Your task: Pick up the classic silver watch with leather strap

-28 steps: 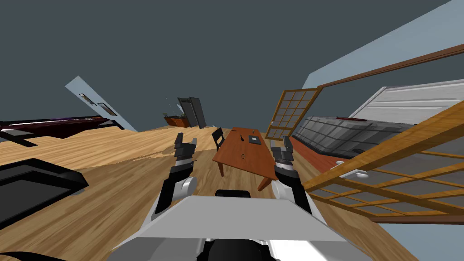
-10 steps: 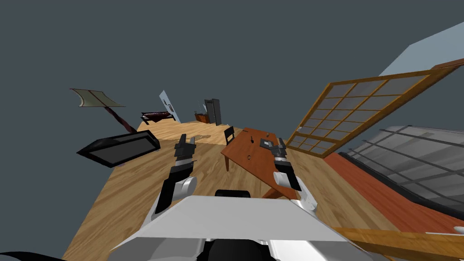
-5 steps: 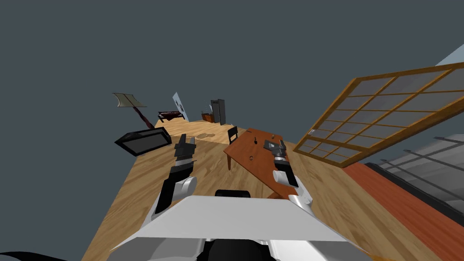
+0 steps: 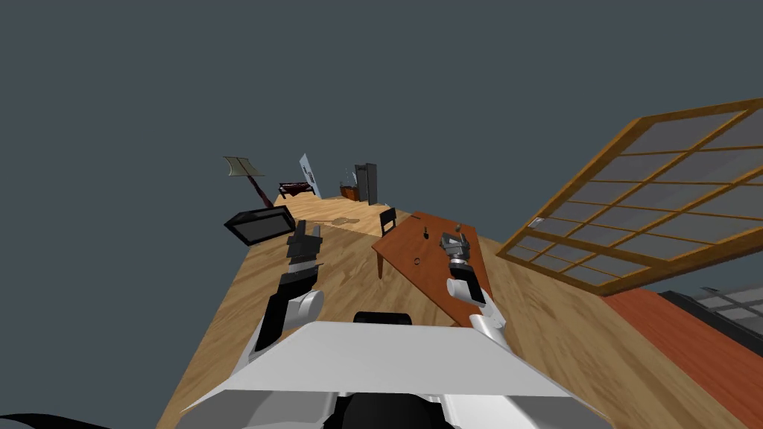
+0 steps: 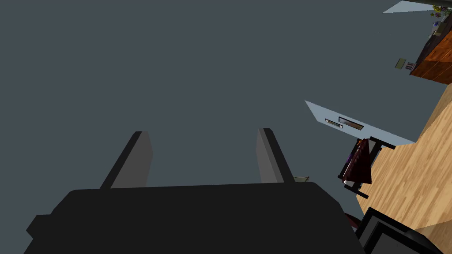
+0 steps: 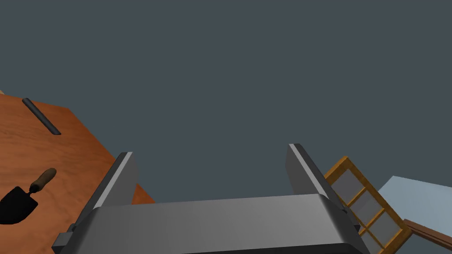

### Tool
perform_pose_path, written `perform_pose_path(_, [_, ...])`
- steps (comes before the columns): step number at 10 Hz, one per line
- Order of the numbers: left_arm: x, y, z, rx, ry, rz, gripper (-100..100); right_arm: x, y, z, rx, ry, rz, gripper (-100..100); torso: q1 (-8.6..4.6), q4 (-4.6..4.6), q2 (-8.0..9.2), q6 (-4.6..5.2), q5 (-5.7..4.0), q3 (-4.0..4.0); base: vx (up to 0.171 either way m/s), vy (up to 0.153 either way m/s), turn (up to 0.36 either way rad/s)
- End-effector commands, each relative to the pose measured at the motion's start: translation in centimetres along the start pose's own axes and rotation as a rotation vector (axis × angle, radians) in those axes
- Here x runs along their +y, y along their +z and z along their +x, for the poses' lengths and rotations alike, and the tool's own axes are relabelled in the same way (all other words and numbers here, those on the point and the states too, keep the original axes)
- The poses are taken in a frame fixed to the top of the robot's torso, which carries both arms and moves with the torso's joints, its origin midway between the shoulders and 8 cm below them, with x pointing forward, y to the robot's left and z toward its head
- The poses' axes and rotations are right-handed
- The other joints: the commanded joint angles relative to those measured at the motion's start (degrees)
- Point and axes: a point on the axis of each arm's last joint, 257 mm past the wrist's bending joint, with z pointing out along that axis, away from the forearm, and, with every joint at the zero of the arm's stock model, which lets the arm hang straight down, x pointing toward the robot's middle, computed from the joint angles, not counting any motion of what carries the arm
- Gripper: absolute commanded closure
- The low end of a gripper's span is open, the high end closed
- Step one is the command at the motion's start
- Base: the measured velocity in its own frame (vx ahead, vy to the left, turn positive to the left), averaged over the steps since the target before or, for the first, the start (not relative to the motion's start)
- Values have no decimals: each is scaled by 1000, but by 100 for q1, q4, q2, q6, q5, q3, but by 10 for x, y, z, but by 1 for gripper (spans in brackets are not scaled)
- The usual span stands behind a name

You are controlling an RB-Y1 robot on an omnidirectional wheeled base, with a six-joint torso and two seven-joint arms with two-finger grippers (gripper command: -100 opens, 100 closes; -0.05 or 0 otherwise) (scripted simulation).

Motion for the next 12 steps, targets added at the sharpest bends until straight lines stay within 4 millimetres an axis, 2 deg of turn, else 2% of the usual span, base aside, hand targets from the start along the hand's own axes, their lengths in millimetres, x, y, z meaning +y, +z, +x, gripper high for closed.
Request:
perform_pose_path(1, [0,0,0,0,0,0,0,-10,-2,-14,-33,34,18,-100,0,0,0,0,0,0,-21,-27,107])
perform_pose_path(6, [0,0,0,0,0,0,0,-38,-4,-55,-157,240,33,-100,2,-1,-2,5,0,-1,-20,-21,172])
perform_pose_path(7, [0,0,0,0,0,0,0,-46,-10,-63,-176,239,50,-100,3,-1,-3,1,1,-2,-10,-19,87])
perform_pose_path(10, [0,0,0,0,0,0,0,-66,-17,-87,-261,380,49,-100,2,-2,-6,5,0,-4,-12,-16,152])
perform_pose_path(12, [0,0,0,0,0,0,0,-73,-22,-93,-278,378,62,-100,3,-2,-6,7,1,-3,-5,-13,37])
